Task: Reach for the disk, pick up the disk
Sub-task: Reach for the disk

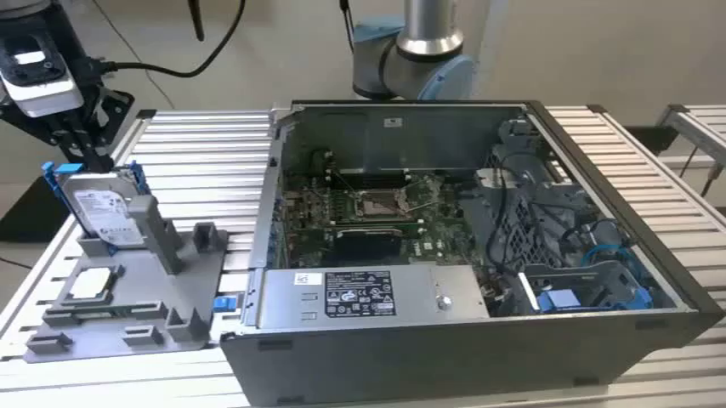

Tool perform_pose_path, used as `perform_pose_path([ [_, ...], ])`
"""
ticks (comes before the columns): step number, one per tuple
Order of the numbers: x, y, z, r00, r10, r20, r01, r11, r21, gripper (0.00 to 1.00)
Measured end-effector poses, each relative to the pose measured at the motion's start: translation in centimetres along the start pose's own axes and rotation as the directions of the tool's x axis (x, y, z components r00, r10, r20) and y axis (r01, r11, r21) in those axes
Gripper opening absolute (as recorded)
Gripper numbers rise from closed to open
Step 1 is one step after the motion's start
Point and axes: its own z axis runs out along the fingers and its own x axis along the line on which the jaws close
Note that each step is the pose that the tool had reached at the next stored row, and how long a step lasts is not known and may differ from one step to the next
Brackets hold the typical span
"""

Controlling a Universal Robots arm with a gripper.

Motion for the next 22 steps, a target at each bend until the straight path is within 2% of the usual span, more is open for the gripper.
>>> perform_pose_path([
  [14,0.00,0.21,0.01,1.0000,0.000,0.0000,0.000,1.0000,0.0000,0.00],
  [17,-0.01,0.75,0.03,1.0000,0.000,0.0000,0.000,1.0000,0.0000,0.00],
  [22,0.10,2.24,0.08,1.0000,0.000,-0.0001,0.000,1.0000,0.0001,0.00],
])
